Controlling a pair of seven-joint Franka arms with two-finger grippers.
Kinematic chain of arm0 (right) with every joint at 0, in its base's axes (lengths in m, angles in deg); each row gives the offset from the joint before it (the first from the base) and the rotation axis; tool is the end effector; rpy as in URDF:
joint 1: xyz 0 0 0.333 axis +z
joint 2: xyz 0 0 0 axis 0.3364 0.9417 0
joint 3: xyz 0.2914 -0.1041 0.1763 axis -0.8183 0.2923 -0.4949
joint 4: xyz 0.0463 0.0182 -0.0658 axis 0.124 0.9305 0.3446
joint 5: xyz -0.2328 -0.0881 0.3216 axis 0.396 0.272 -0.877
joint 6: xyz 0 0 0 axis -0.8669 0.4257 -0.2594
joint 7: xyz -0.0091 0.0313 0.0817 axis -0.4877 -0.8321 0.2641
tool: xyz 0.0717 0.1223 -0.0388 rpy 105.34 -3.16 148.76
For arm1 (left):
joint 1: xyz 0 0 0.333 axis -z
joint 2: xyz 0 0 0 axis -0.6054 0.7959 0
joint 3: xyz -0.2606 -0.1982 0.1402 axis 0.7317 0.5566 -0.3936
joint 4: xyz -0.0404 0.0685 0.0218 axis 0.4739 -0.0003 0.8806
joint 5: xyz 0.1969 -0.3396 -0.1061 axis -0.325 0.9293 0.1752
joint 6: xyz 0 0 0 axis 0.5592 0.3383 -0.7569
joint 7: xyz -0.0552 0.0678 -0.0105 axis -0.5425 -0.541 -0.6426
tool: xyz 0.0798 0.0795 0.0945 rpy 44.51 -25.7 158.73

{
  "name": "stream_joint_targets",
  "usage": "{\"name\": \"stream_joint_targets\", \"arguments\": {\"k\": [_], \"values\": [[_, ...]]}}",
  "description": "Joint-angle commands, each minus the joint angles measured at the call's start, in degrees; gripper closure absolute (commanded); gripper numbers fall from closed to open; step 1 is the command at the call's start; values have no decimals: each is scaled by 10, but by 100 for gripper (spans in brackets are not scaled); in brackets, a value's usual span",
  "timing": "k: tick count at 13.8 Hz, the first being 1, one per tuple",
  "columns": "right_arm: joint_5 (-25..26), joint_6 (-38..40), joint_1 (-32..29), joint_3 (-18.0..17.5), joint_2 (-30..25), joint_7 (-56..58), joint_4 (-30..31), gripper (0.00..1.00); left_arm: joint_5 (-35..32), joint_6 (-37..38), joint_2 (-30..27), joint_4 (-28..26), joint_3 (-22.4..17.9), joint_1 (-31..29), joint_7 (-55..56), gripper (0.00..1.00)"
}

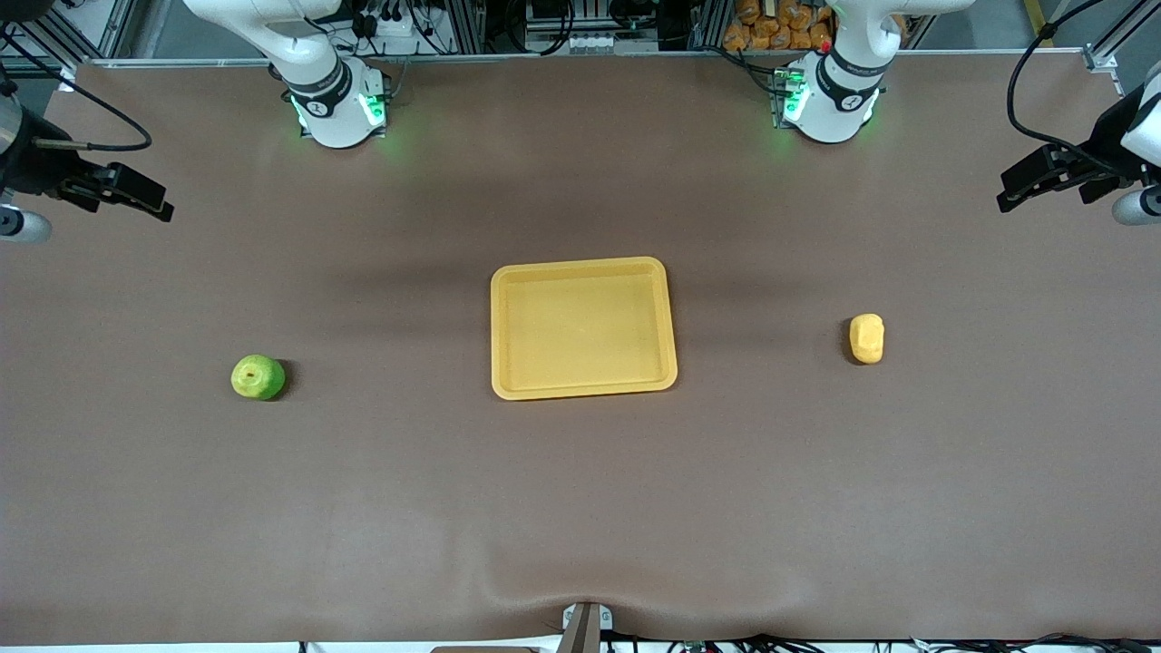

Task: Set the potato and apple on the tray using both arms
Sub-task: 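Reach the left gripper down to the potato while the right gripper reaches the apple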

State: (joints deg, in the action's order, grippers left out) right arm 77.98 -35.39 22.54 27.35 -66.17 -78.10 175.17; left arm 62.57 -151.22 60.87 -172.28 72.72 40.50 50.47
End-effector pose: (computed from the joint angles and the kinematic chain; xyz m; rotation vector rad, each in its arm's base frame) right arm 0.5178 -0.0104 0.6215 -3.1190 0.2186 0.1515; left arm 0.5258 -0.0141 0.6403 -3.0731 -0.1221 0.0241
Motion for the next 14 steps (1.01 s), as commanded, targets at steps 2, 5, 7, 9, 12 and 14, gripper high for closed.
{"name": "stream_joint_targets", "arguments": {"k": [2,5,7,9,12,14], "values": [[2,8,-19,4,41,42,-60,0,9,13,7,15,1,-2,1,0],[2,7,-19,4,43,43,-58,0,9,13,13,20,1,1,5,0],[1,7,-19,4,45,43,-58,0,8,13,17,28,0,0,6,0],[2,7,-19,4,49,44,-59,0,9,14,21,28,0,-3,5,0],[-7,-5,-24,4,50,44,-57,0,9,27,25,19,0,-4,-3,0],[-7,-1,-24,4,67,42,-57,0,9,26,34,9,0,-4,-6,0]]}}
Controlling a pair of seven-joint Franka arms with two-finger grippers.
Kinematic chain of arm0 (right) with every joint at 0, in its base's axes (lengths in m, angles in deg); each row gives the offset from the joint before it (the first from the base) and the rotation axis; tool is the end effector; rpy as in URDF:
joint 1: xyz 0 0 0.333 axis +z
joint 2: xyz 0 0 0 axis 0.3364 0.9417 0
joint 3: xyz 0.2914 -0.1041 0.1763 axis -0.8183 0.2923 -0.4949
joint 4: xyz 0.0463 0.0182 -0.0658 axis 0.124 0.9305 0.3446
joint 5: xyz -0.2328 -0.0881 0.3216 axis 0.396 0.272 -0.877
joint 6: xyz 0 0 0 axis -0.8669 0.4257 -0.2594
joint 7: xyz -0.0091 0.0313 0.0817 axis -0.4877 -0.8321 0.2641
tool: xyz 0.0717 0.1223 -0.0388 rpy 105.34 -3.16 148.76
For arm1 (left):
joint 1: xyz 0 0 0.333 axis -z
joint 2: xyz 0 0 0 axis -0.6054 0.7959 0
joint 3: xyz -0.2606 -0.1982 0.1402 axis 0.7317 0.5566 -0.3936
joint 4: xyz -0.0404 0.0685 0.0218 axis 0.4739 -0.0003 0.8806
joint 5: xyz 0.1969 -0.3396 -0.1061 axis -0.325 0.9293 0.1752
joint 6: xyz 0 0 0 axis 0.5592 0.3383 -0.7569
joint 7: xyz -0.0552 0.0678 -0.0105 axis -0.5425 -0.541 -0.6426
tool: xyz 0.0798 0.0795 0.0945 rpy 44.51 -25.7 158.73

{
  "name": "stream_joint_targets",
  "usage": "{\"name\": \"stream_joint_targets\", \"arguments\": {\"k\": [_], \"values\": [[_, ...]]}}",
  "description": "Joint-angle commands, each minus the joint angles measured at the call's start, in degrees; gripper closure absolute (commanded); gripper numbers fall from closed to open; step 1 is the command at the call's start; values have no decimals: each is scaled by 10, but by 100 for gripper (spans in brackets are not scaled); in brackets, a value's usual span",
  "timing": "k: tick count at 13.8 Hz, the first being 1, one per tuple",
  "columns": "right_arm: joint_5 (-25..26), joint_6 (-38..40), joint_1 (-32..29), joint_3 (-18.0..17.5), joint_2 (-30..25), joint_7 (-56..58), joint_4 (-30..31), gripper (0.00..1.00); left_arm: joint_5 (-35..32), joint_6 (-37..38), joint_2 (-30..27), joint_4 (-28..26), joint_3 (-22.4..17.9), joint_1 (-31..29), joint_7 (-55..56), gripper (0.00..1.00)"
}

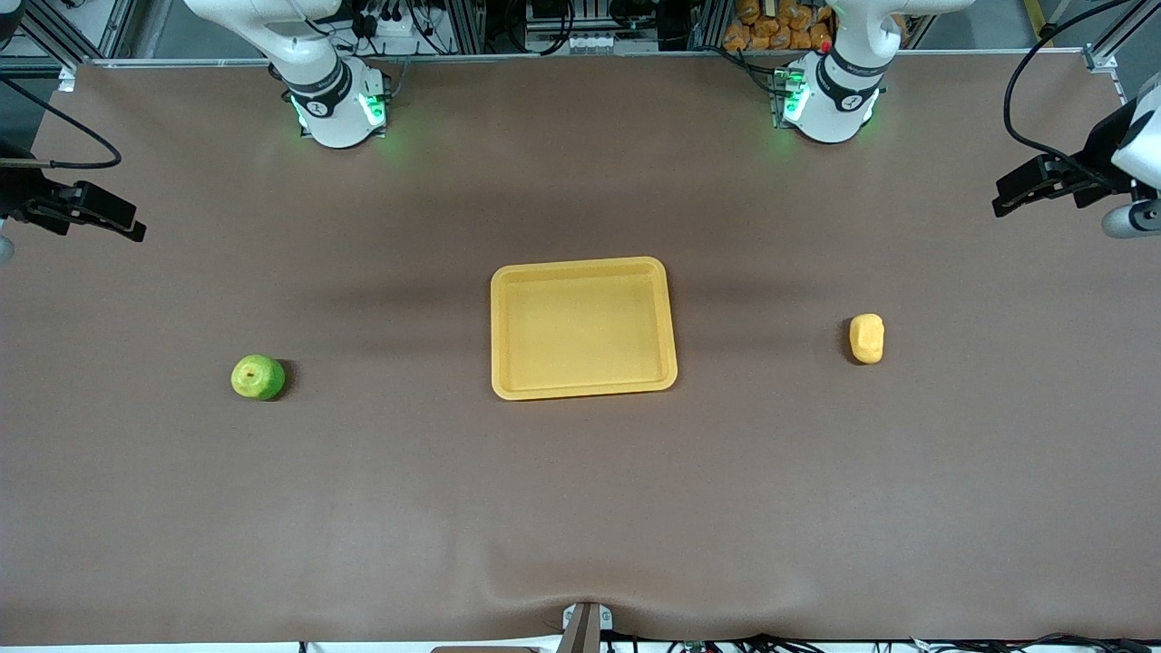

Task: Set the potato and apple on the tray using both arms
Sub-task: 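Reach the left gripper down to the potato while the right gripper reaches the apple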

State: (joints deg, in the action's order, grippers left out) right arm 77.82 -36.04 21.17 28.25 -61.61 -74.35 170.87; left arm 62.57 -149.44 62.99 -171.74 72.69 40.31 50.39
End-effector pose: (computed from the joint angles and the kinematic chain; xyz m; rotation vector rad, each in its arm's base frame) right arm 0.5471 -0.0310 0.6155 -3.1193 0.1791 0.1393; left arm 0.5327 -0.0124 0.6227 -3.0658 -0.1257 0.1140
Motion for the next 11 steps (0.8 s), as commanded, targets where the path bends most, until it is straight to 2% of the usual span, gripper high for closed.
{"name": "stream_joint_targets", "arguments": {"k": [1,4,11], "values": [[-6,6,-9,-5,22,5,-14,0,9,5,16,0,0,-1,-5,0],[-5,-2,-10,-6,35,6,-14,0,9,-18,17,-22,0,-3,-5,0],[-6,-38,-13,-7,88,8,-10,0,0,-154,11,-163,1,-1,-5,0]]}}
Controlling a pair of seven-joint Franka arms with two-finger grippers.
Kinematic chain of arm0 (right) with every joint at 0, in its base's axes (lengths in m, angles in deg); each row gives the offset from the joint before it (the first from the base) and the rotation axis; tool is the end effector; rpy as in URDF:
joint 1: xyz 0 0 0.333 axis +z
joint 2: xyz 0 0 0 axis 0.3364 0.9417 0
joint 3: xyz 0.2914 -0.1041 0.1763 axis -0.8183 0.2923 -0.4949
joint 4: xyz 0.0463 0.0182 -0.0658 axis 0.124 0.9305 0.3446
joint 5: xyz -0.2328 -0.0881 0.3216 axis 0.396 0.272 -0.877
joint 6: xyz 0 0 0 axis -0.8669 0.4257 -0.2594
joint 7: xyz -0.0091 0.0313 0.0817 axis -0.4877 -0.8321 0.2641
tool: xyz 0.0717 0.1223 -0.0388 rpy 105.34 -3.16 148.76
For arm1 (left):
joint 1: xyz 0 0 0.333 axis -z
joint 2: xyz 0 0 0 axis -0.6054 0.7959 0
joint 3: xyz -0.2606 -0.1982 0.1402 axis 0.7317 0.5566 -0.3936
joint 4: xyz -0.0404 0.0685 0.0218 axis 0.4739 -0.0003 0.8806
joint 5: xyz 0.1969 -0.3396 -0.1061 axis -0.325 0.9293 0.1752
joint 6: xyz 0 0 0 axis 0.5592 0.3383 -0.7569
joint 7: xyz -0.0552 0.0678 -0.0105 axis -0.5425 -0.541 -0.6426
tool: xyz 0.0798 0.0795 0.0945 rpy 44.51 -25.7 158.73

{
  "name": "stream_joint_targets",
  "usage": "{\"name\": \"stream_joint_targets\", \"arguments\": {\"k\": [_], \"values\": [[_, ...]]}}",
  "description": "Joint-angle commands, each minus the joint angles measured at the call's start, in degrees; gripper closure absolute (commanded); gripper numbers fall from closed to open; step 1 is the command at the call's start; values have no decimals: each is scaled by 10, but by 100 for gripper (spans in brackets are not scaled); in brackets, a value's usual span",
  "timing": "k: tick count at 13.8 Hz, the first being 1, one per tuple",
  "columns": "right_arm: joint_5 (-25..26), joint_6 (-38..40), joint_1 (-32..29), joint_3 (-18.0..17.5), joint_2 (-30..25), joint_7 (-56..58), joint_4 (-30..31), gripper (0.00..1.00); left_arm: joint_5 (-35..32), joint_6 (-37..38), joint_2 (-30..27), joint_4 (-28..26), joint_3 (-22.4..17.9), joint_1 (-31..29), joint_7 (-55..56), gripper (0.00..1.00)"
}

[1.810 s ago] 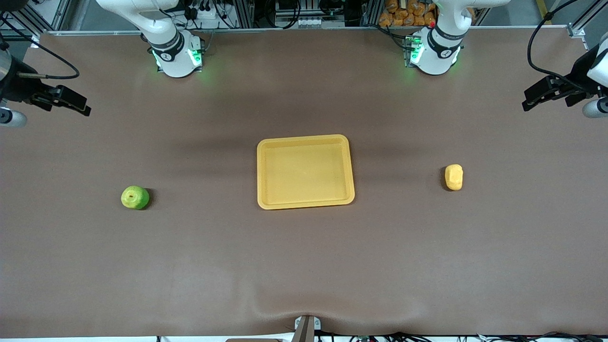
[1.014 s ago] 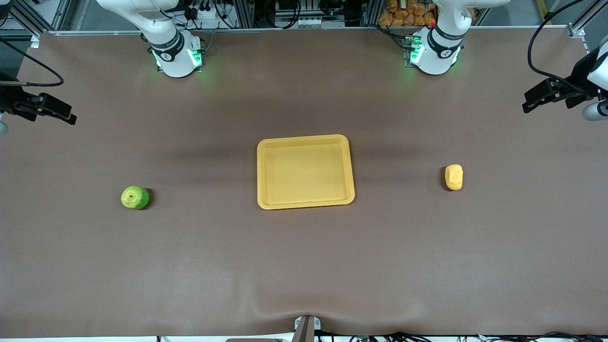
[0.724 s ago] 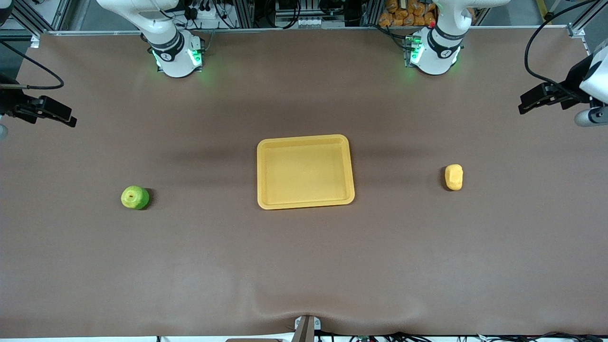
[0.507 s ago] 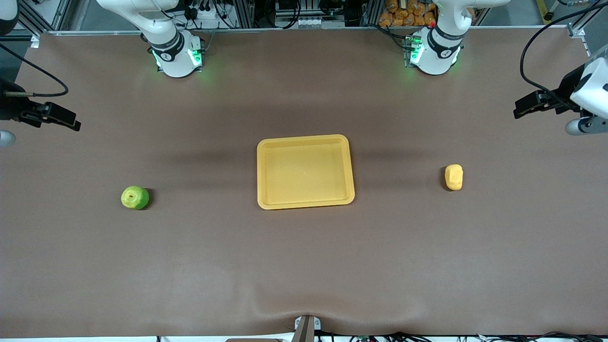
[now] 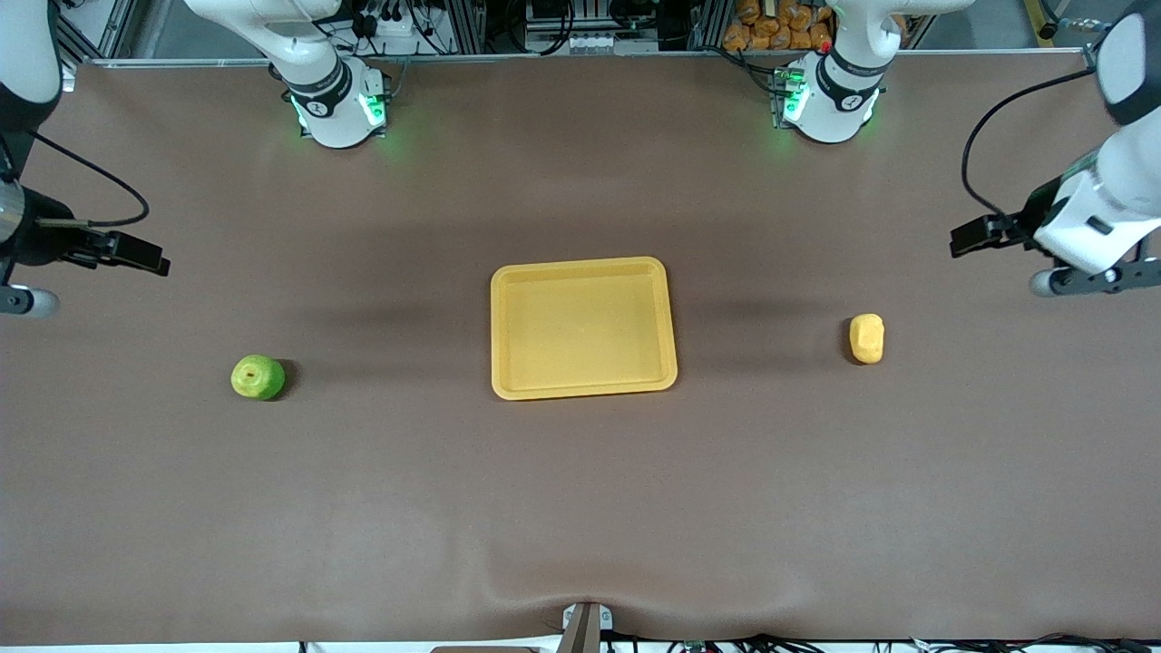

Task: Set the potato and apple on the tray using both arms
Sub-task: 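Reach the left gripper down to the potato while the right gripper reaches the apple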

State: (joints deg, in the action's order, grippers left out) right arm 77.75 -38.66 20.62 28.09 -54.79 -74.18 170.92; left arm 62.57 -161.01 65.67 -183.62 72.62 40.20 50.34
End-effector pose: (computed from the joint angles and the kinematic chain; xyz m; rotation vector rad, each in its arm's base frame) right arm 0.5838 -0.0345 0.5510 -3.1193 0.1873 0.2551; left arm 0.5493 -0.0127 0.5130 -3.0591 -0.1062 0.1938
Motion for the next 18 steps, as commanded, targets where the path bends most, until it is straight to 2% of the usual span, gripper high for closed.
{"name": "stream_joint_targets", "arguments": {"k": [1,3,5,10,15,18], "values": [[-6,-15,-10,-5,22,20,-9,0,0,-55,-17,-61,2,0,-4,0],[-6,-11,-11,-5,21,83,-9,0,0,-94,-17,-94,2,0,-4,0],[-6,-20,-12,-5,22,94,-9,0,0,-145,-17,-137,3,3,0,0],[-4,-76,-17,-4,60,157,-13,0,0,-297,-3,-225,3,4,5,0],[-3,-126,-21,-4,138,159,-12,0,0,-409,39,-268,2,4,5,0],[-5,-185,-48,-4,184,203,-1,0,-1,-490,70,-290,2,2,5,0]]}}
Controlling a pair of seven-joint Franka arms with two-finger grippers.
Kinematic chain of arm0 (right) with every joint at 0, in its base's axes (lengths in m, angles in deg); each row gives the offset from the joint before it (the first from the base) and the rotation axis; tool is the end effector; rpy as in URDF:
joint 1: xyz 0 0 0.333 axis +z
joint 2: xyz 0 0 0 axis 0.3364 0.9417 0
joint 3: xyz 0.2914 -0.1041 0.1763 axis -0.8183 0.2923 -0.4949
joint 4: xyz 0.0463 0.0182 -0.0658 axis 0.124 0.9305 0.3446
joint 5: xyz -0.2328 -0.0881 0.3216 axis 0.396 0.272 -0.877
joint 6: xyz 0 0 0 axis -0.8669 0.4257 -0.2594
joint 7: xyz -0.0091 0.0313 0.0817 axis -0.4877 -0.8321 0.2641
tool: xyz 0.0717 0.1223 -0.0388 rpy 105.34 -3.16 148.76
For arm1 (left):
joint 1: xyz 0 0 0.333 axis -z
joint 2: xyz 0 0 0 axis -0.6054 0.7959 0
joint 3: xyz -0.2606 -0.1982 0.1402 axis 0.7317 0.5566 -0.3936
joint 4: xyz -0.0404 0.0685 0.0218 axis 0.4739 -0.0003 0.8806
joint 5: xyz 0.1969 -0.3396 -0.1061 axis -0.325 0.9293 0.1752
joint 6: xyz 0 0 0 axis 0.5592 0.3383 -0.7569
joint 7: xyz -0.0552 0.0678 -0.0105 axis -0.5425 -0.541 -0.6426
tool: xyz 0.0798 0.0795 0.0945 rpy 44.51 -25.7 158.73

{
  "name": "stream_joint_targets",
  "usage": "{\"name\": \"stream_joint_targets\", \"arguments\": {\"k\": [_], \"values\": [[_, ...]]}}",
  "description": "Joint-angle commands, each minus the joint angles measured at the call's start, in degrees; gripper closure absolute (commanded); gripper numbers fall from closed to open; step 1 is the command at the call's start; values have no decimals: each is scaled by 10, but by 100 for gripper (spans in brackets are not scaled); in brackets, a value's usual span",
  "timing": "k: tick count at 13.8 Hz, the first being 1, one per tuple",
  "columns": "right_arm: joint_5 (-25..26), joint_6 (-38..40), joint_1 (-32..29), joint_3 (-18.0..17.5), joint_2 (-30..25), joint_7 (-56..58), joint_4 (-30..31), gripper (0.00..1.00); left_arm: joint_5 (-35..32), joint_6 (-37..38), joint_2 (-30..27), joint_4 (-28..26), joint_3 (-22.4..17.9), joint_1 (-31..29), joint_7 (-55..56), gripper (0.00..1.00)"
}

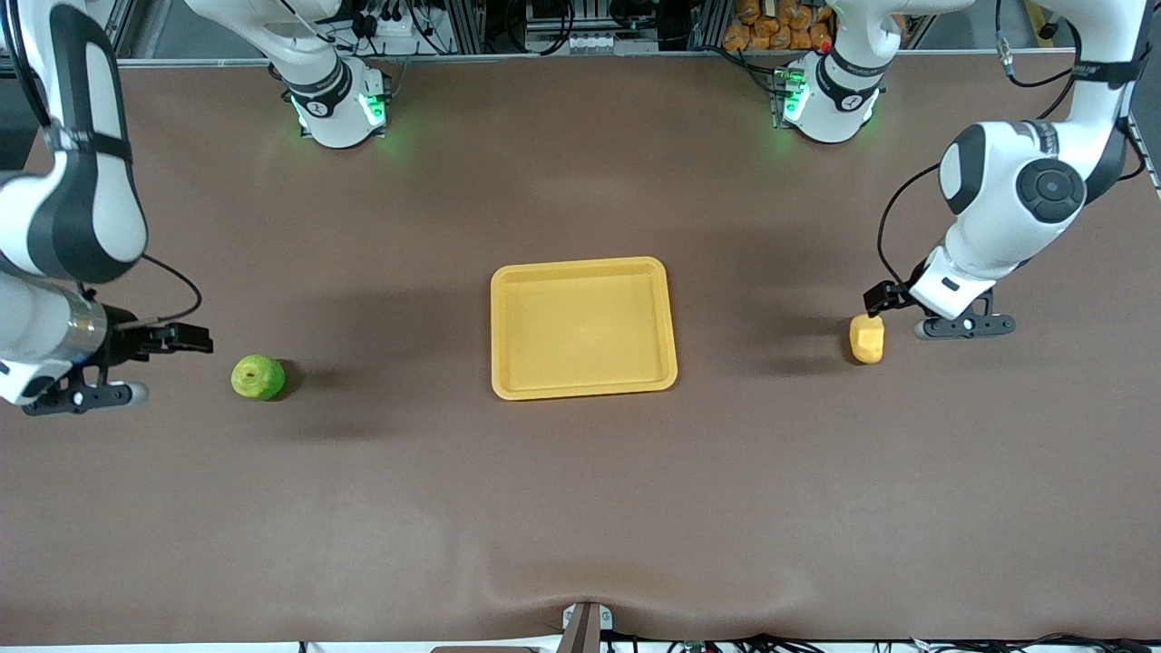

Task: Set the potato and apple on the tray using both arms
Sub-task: 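Reach the left gripper down to the potato while the right gripper reaches the apple, then close the left gripper on the potato while the right gripper grasps the apple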

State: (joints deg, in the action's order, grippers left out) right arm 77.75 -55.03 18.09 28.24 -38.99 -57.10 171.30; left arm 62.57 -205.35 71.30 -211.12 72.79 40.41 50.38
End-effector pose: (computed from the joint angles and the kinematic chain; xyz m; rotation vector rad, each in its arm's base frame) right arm 0.6643 -0.0677 0.3927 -3.1153 -0.2048 0.2493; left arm 0.5356 -0.0231 0.3013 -3.1018 -0.0402 -0.1040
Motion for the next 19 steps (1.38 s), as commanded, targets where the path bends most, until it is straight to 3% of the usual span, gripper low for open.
{"name": "stream_joint_targets", "arguments": {"k": [1,4,6,9,19], "values": [[-5,-33,-23,-6,39,32,-1,0,-5,-69,25,-18,0,-1,4,0],[-19,-54,-20,-7,56,29,27,0,-36,-120,59,-18,0,-1,5,0],[-47,-103,-18,-6,57,30,70,0,-37,-145,78,-18,0,-2,4,0],[-47,-179,-14,-7,59,30,123,0,-38,-177,99,-19,-1,-1,3,0],[-47,-210,-14,-7,94,35,123,0,-42,-201,133,-21,-1,-2,-6,0]]}}
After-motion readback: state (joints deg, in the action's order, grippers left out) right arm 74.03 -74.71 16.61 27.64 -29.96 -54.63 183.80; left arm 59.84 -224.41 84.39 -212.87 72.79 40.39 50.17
